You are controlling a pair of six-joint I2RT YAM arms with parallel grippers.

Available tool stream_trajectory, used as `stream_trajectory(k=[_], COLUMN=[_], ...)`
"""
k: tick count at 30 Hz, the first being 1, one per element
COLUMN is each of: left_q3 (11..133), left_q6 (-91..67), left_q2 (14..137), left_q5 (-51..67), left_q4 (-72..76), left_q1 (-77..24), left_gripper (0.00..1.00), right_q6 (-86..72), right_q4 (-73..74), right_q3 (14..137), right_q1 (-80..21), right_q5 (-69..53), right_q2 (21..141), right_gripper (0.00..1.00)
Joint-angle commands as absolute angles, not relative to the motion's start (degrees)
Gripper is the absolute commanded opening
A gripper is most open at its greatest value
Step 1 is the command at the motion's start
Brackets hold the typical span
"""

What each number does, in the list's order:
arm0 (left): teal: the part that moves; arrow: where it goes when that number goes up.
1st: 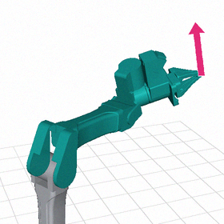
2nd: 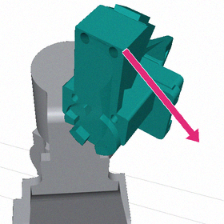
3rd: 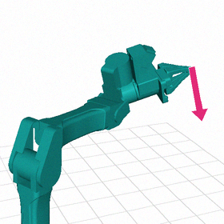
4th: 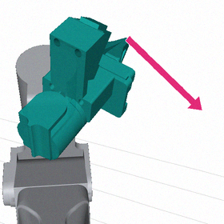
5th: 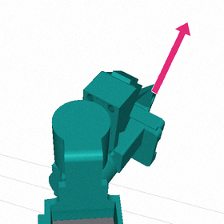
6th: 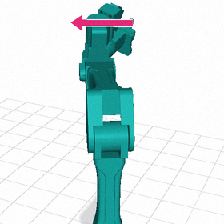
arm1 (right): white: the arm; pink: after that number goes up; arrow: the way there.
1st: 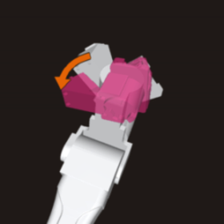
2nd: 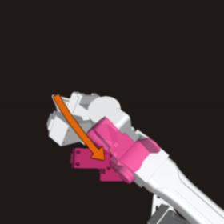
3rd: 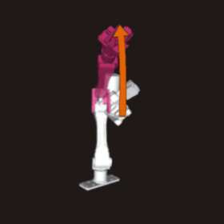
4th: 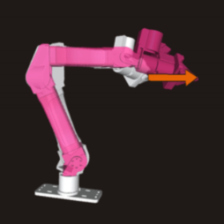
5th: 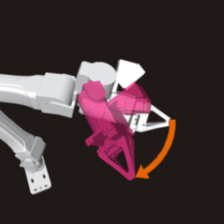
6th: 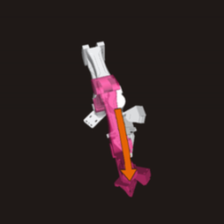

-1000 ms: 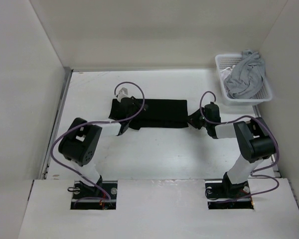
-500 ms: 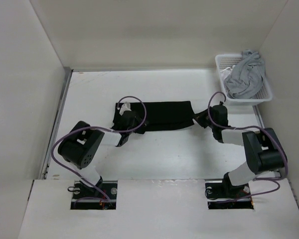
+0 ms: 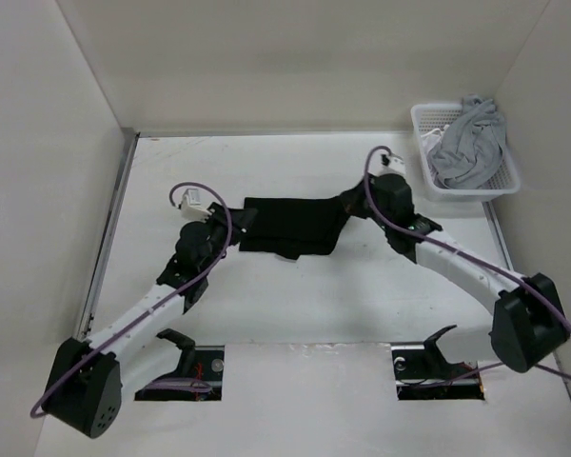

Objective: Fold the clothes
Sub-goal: Fold the tank top

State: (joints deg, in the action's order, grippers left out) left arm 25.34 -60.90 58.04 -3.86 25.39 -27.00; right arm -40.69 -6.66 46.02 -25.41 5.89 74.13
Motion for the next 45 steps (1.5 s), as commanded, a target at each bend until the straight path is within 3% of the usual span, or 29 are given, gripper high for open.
stream_trajectory(k=[1, 12, 14, 16, 17, 25, 27, 31, 34, 36, 41, 45], left_q3=[21.45, 18.98, 18.98, 18.98, 18.98, 20.56, 20.74, 21.53, 22.41, 23.55, 25.93, 25.32], left_q6=[-60.91, -60.82, -60.91, -61.0, -61.0, -59.68, -59.24, -55.65, -52.75, -50.72, -46.59, -47.46], left_q2=[53.19, 38.94, 37.27, 36.13, 35.69, 39.98, 40.95, 42.71, 44.03, 45.26, 48.6, 53.34], left_q5=[-3.43, 3.42, 5.09, 6.67, 7.38, 6.86, 6.33, 3.79, 0.63, -1.48, -7.72, -7.12], left_q4=[19.7, 10.03, 8.79, 7.56, 7.12, 8.52, 8.88, 8.09, 5.9, 3.79, -0.87, -0.09], left_q1=[-23.43, -10.95, -8.14, -5.42, -4.27, -4.26, -4.96, -7.51, -9.53, -10.59, -9.89, -7.34], left_gripper=[0.24, 0.24, 0.26, 0.29, 0.29, 0.33, 0.35, 0.4, 0.41, 0.42, 0.48, 0.51], right_q6=[-31.48, -25.22, -26.01, -28.2, -29.17, -32.08, -32.08, -33.57, -35.07, -35.59, -36.04, -37.44], right_q4=[-0.19, 16.86, 19.59, 20.57, 19.7, 5.29, 0.64, -9.99, -16.5, -19.41, -22.76, -24.42], right_q3=[57.01, 96.82, 103.69, 106.43, 106.17, 81.34, 72.03, 52.25, 40.82, 36.23, 32.34, 31.38], right_q1=[-33.59, -51.63, -52.95, -53.91, -54.01, -50.68, -48.48, -42.86, -37.06, -33.54, -25.89, -23.25], right_q5=[10.98, 14.06, 14.33, 13.8, 13.1, 9.93, 10.46, 11.6, 11.77, 12.04, 12.31, 13.0], right_q2=[80.04, 113.43, 119.25, 121.55, 121.2, 99.7, 92.85, 79.05, 69.38, 64.71, 59.06, 59.33], right_gripper=[0.01, 0.05, 0.19, 0.4, 0.44, 0.41, 0.33, 0.06, 0.03, 0.08, 0.56, 0.66])
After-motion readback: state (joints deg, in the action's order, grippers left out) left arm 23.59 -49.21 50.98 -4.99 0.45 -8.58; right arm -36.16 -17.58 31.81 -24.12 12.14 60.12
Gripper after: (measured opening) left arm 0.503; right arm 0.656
